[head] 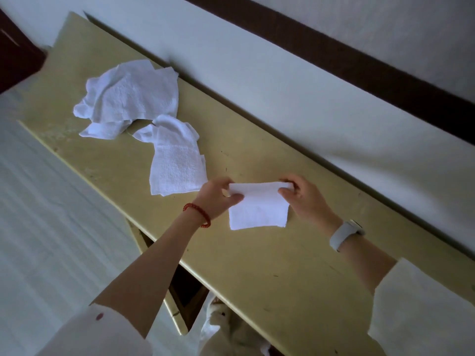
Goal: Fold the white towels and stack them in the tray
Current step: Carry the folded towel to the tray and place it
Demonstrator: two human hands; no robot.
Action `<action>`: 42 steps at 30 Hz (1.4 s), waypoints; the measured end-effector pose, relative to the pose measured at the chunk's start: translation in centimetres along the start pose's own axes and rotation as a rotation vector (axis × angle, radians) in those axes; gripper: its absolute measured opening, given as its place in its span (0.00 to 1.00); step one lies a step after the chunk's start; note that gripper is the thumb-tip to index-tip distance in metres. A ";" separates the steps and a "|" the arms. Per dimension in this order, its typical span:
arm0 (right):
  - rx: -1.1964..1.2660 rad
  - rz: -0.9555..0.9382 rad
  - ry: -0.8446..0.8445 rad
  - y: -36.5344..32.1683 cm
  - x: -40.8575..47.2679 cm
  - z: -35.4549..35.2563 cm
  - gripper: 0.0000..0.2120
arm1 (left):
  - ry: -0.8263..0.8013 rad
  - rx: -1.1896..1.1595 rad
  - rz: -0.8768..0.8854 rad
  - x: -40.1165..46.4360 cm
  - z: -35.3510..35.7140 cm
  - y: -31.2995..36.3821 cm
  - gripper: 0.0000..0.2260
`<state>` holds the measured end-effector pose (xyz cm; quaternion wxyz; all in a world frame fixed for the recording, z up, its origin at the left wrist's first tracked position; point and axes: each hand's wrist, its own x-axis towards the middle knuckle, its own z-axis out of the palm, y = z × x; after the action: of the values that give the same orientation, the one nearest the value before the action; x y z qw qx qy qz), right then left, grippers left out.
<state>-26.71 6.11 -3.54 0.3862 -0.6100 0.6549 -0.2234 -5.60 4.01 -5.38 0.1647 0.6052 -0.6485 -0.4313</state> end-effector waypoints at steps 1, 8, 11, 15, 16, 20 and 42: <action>-0.031 -0.006 -0.003 -0.4 -0.1 -0.1 0.13 | 0.005 -0.025 0.013 -0.7 -0.4 0.4 0.05; -0.094 -0.257 -0.084 -10.1 -1.7 0.9 0.04 | 0.310 -0.065 -0.018 -8.5 -9.4 1.4 0.13; -0.053 -0.348 -0.130 -16.2 -2.7 3.7 0.02 | 0.432 -0.115 -0.012 -13.0 -14.4 1.0 0.13; 0.092 -0.419 -0.164 -25.2 -5.0 9.6 0.07 | 0.654 -0.162 -0.056 -19.6 -21.1 -0.9 0.08; 0.151 -0.427 -0.191 -27.8 -5.9 11.3 0.08 | 0.723 -0.166 -0.084 -21.4 -22.8 -1.8 0.07; 0.566 -0.153 -0.526 -37.2 -11.0 20.4 0.05 | 0.963 -0.219 -0.172 -30.2 -30.0 -7.1 0.06; 0.029 -1.045 -0.619 -75.4 -29.1 77.2 0.10 | 1.504 0.102 -0.932 -68.8 -61.0 -47.8 0.13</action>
<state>79.32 36.39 14.38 0.4064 -0.8820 0.1229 -0.2044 84.63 50.85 14.57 0.3279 0.9377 -0.0746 0.0871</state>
